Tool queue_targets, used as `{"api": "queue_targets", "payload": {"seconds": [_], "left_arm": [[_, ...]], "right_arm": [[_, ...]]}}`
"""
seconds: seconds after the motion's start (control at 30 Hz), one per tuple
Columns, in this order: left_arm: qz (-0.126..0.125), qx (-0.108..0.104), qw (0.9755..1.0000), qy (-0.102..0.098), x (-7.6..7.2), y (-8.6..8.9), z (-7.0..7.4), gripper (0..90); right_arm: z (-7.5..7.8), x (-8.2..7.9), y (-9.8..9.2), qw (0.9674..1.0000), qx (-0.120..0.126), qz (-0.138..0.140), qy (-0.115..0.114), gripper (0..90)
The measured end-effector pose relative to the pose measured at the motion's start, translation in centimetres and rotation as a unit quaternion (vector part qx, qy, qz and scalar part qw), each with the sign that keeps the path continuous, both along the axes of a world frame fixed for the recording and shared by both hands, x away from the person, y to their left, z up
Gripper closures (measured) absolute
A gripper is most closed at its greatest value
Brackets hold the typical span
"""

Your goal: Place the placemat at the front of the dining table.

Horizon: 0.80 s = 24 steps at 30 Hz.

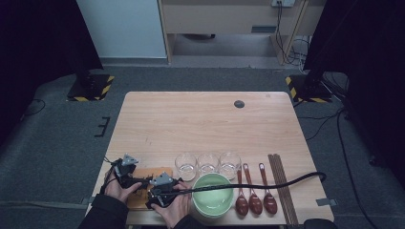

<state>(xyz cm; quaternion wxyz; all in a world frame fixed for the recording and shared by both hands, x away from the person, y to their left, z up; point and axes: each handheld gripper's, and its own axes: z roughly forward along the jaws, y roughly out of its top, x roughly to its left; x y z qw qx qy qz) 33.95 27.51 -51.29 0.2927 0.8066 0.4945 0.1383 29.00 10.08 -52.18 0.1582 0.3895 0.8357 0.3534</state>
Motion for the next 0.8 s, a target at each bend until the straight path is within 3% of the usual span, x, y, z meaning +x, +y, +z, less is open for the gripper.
{"api": "queue_targets", "payload": {"seconds": [0.3,0.53,0.8], "left_arm": [[-0.001,0.002,1.0,0.006,0.32,-0.27,-0.31,6.5],[0.008,-0.016,0.9998,0.012,0.33,0.06,-0.61,6.0],[0.007,-0.017,0.9998,0.012,0.29,0.14,-0.63,6.3]], "right_arm": [[-0.07,-0.1,0.07,1.0,0.001,0.002,-0.002,14.6],[-0.03,-0.06,0.08,1.0,-0.002,-0.005,-0.001,14.7],[-0.02,0.08,0.11,0.9999,-0.001,-0.014,0.008,14.0]]}}
